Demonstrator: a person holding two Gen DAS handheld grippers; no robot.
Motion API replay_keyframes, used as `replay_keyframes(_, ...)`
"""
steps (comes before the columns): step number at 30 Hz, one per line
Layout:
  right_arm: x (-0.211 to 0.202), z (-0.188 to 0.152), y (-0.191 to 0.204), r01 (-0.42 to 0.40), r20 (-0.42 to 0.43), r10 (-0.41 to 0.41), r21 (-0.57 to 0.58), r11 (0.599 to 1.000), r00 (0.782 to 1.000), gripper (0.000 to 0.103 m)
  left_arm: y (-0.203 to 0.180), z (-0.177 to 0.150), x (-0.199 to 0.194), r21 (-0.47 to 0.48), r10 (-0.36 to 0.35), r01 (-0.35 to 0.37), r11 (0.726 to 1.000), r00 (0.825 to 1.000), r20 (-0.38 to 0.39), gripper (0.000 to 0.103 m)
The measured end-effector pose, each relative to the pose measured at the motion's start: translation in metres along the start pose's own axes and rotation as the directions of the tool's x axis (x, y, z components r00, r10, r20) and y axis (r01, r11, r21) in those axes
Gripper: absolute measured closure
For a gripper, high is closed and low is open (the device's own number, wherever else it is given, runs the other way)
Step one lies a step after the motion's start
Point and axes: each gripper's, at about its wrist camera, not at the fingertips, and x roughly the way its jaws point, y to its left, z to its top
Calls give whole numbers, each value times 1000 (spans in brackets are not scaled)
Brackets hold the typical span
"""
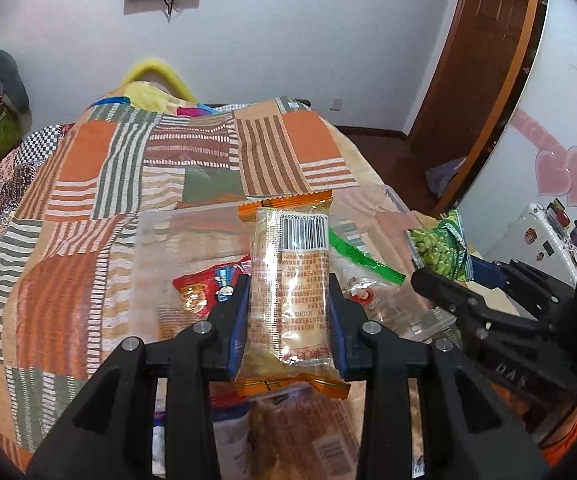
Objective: Organize snacks
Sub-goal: 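Carry the pea bag into the box with the right tool while the left tool drops the biscuit bar in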
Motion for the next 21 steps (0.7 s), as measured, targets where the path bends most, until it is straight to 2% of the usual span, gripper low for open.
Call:
replay_keyframes(6, 2, -1, -1, 3, -19, -3, -16, 1000, 1000, 58, -5, 1, 16, 19, 22, -21, 1000, 999, -41, 66)
replay_keyframes(8, 4, 0, -1, 11, -26, -11, -12, 1000, 1000, 53, -7, 0, 16, 28, 25, -24, 999, 999, -42, 54)
replay_keyframes(9, 3, 1, -2, 22, -22, -22, -4, 1000, 1000, 53, -7, -2, 14, 32, 28, -27, 999, 999, -32, 51)
replay_keyframes(10, 2, 2, -3, 11, -27, -11, 2, 1000, 1000, 51, -8, -3, 12, 36, 35, -34, 999, 999, -21, 48)
replay_keyframes(13, -6, 2, -5, -8, -24, 8, 13, 1000, 1000, 47, -10, -7, 0, 51, 31, -31, 998, 1000, -5, 47)
replay_keyframes(21, -43, -7, 0, -16, 10, 16, -34, 999, 1000, 47, -13, -27, -50, 69, 22, -24, 997, 999, 25, 39)
